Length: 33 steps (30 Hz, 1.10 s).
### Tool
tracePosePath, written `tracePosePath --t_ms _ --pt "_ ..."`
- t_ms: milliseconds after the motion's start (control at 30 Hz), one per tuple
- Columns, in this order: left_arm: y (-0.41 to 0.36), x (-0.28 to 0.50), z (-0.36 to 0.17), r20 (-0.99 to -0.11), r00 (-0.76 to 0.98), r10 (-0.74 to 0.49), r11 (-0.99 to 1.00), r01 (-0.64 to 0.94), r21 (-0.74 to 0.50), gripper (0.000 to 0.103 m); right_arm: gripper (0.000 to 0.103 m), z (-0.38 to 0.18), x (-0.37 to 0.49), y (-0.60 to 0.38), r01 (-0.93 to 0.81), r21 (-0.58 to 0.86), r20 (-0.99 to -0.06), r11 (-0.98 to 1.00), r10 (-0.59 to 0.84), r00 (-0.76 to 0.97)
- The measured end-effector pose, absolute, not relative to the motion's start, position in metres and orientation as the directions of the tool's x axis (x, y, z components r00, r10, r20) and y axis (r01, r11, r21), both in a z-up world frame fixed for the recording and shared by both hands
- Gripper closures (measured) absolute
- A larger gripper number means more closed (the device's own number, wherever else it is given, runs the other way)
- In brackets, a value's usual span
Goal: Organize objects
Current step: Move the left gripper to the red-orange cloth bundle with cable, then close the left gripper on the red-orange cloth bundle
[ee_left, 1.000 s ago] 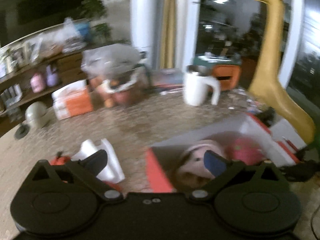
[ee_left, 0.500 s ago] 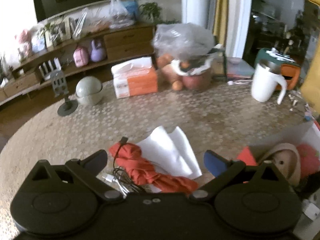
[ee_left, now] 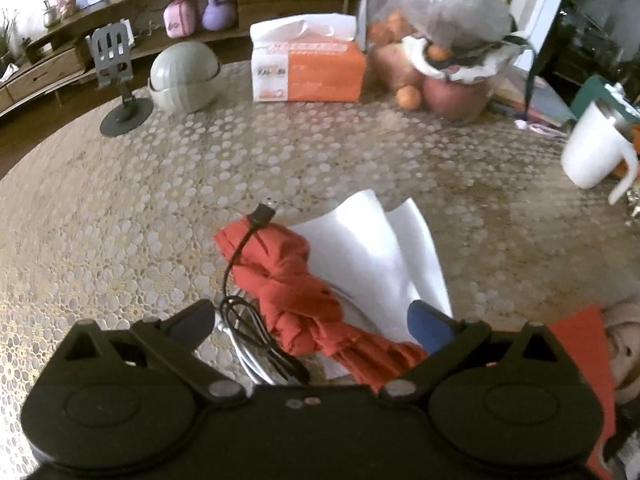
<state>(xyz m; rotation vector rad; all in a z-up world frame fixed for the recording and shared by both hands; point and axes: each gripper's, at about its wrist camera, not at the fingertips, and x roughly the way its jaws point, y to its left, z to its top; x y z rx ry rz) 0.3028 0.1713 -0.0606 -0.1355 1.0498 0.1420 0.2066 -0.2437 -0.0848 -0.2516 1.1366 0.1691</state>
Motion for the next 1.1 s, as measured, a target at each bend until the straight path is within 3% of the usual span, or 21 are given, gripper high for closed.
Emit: tracePosePath --t_ms 167,367,467,633,700,900,967,1100 --pt "0.170 0.311 -0.071 -0.877 0.476 0.064 0.982 -0.184 -0.028 0.004 0.091 -0.085 0.207 -0.243 -0.261 -0.114 -0.911 0.959 0.004 0.412" --pt "0.156 0.317 -0.080 -0.882 0.464 0.078 0.990 -0.143 0.013 0.024 0.091 -0.085 0.207 -0.244 -0.261 -0.115 -0.911 0.959 0.004 0.413" --pt "0.151 0.319 -0.082 -0.887 0.450 0.107 0.989 -0.136 0.050 0.029 0.091 -0.085 0.206 -0.243 -0.259 -0.115 -0.910 0.959 0.003 0.414" --pt "0.151 0.319 -0.079 -0.887 0.445 0.125 0.986 -0.156 0.061 0.049 0.091 -0.085 0.206 -0.243 -0.259 -0.114 -0.910 0.959 0.003 0.415" --pt "0.154 0.318 -0.075 -0.883 0.452 0.128 0.984 -0.167 0.057 0.066 0.091 -0.085 0.206 -0.243 -0.259 -0.115 -0.910 0.959 0.003 0.415" --pt "0.156 0.310 -0.056 -0.868 0.489 0.084 0.990 -0.142 0.016 0.096 0.091 -0.086 0.206 -0.245 -0.255 -0.113 -0.908 0.960 0.004 0.419" --pt "0.154 0.306 -0.050 -0.860 0.506 0.067 0.992 -0.123 0.005 0.103 0.091 -0.086 0.206 -0.245 -0.253 -0.115 -0.907 0.961 0.003 0.421" --pt "0.147 0.295 -0.034 -0.840 0.541 0.043 0.997 -0.083 -0.002 0.103 0.091 -0.086 0.206 -0.244 -0.253 -0.121 -0.906 0.960 -0.003 0.423"
